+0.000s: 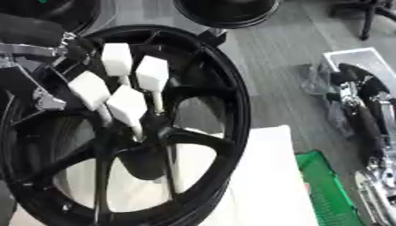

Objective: Pull the pin out of the wheel hub.

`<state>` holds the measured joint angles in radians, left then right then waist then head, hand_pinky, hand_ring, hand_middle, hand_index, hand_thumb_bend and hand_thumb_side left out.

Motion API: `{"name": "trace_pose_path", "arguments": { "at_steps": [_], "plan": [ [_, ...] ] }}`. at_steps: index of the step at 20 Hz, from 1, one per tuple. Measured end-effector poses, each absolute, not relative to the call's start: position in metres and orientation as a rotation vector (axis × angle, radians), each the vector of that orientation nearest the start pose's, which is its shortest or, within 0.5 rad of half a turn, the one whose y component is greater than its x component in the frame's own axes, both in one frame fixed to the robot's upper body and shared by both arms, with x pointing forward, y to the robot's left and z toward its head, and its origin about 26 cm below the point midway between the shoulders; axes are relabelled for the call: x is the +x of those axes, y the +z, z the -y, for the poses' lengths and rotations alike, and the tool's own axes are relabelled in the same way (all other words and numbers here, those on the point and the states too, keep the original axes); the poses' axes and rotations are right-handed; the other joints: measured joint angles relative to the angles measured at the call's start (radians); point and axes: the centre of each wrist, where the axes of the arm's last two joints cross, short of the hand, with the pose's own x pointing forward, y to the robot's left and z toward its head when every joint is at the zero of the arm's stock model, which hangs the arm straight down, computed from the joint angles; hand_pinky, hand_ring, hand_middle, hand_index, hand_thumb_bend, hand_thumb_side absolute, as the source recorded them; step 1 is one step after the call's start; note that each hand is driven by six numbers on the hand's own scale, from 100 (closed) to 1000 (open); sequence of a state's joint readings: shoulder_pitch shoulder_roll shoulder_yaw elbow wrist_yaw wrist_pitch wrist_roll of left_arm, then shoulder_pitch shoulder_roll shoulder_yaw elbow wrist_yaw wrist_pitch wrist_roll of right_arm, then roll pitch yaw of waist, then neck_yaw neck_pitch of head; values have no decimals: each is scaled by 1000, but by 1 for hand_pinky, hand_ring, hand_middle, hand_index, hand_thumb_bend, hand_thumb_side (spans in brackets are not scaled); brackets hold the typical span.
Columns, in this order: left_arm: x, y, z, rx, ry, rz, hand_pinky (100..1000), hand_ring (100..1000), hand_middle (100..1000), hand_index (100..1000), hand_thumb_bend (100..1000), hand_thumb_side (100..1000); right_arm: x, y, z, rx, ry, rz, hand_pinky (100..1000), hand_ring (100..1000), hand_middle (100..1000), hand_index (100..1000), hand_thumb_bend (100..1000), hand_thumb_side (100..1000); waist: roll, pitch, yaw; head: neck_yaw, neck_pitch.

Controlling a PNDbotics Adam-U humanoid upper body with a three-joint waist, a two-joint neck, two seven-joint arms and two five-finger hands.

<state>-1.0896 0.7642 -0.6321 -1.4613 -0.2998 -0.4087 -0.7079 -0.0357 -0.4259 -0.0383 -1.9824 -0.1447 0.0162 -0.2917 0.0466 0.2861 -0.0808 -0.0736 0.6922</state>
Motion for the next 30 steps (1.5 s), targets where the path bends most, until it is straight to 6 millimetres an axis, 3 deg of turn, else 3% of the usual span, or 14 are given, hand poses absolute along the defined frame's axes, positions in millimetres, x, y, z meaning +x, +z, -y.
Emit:
{"name": "trace_pose_path", "arguments": {
  "at_steps": [10,14,16,18,21,30],
  "plan": [
    [405,310,-194,-538,2788,-1864,698,686,691,751,234,412,268,139,310,-350,19,2019,727,824,704,804,100,665,0,0,-3,1,0],
    [405,311,-192,-545,2784,-1861,675,652,652,673,180,346,268,139,310,-349,20,2019,728,824,704,805,100,667,0,0,-4,1,0],
    [406,311,-192,-546,2785,-1862,647,611,596,599,134,251,268,139,310,-349,21,2018,728,824,704,805,100,666,0,0,-4,1,0],
    [406,311,-192,-553,2787,-1860,618,581,554,553,143,204,268,139,310,-349,22,2017,728,824,705,805,100,669,0,0,-4,1,0],
    [406,313,-193,-576,2793,-1855,587,533,496,467,109,208,268,139,310,-349,22,2016,728,824,704,805,100,663,0,0,-4,1,0],
    [395,332,-193,-568,2730,-1927,535,490,449,382,105,211,268,139,310,-349,22,2016,728,824,705,805,100,662,0,0,-1,0,0]
  ]
}}
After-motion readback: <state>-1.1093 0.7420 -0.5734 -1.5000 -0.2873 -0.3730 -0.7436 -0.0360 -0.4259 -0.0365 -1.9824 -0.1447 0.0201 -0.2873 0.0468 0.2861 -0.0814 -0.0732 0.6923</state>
